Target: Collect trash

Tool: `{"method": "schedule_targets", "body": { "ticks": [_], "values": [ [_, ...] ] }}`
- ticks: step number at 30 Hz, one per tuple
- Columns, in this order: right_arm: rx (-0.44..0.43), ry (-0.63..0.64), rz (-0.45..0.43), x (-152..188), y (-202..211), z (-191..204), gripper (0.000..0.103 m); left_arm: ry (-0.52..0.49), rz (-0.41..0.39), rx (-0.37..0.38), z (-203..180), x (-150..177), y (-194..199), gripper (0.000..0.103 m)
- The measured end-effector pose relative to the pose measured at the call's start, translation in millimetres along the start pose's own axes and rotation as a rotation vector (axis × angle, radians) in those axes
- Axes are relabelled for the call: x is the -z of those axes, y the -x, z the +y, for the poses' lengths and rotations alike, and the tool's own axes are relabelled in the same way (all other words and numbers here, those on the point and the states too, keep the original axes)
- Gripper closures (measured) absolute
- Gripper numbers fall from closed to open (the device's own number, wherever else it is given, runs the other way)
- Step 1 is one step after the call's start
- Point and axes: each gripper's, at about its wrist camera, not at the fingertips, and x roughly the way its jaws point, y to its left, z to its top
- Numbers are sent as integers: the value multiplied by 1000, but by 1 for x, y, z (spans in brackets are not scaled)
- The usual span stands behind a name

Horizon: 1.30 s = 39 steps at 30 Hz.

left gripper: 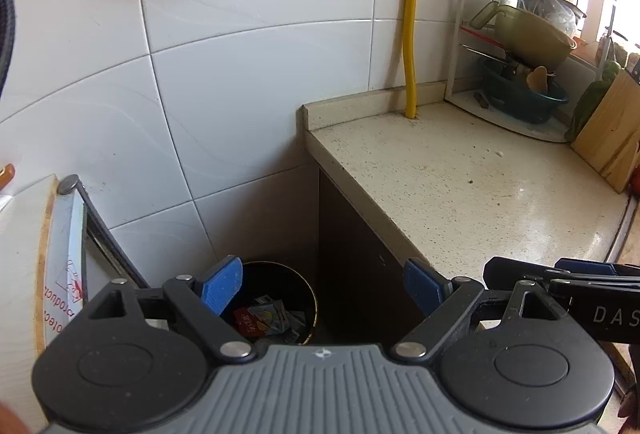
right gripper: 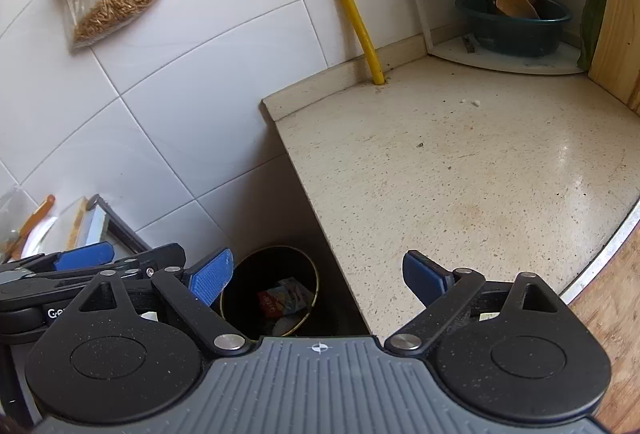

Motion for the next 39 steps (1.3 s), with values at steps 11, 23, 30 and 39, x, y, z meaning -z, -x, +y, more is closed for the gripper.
{"method": "schedule_targets", "body": {
  "ticks": [11,23,30,39],
  "values": [
    [-3,5,9,2,2,-3,7,21,30,-26,-4,2,0,13],
    [-4,53,96,1,-20,3,7,84,130,-37,6,13,-22,12],
    [12,57,139,-2,-34,6,7,104,201,-23,12,10,-41,12],
    [32,45,141,-12,-44,12,7,81,209,-3,19,-3,-52,12]
  ]
}}
